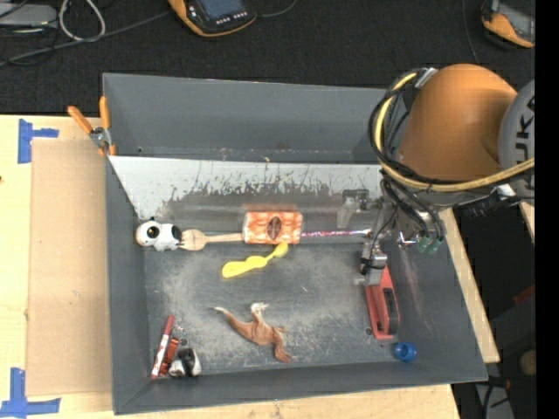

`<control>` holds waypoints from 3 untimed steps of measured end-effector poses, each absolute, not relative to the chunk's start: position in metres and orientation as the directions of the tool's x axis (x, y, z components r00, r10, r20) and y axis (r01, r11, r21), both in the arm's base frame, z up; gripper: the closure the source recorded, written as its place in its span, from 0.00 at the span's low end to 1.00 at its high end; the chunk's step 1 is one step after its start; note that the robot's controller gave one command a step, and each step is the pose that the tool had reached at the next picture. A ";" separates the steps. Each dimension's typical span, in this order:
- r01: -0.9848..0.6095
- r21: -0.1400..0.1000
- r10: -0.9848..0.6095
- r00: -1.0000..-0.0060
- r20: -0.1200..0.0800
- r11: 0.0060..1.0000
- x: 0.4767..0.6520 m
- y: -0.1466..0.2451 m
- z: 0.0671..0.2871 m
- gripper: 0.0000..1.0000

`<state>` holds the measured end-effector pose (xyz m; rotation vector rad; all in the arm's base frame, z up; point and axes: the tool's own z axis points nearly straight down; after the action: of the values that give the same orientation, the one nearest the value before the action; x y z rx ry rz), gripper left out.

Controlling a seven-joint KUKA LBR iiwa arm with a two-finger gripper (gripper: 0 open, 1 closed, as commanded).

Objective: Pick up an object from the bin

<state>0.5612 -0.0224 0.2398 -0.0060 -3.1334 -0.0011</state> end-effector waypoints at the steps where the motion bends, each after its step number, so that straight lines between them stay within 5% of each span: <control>1: 0.003 0.000 0.003 -1.000 0.000 1.000 0.563 -0.022 0.244 0.00; 2: -0.102 0.001 -0.102 -0.995 0.002 0.995 0.505 -0.053 0.235 0.00; 3: -0.140 0.003 -0.140 -0.990 0.000 0.990 0.491 -0.066 0.183 0.00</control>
Offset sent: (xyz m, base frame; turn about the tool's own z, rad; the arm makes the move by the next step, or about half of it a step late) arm -0.0712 -0.0405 -0.0057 -0.1310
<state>0.4912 -0.0659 0.1835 0.2199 -3.1334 -0.0047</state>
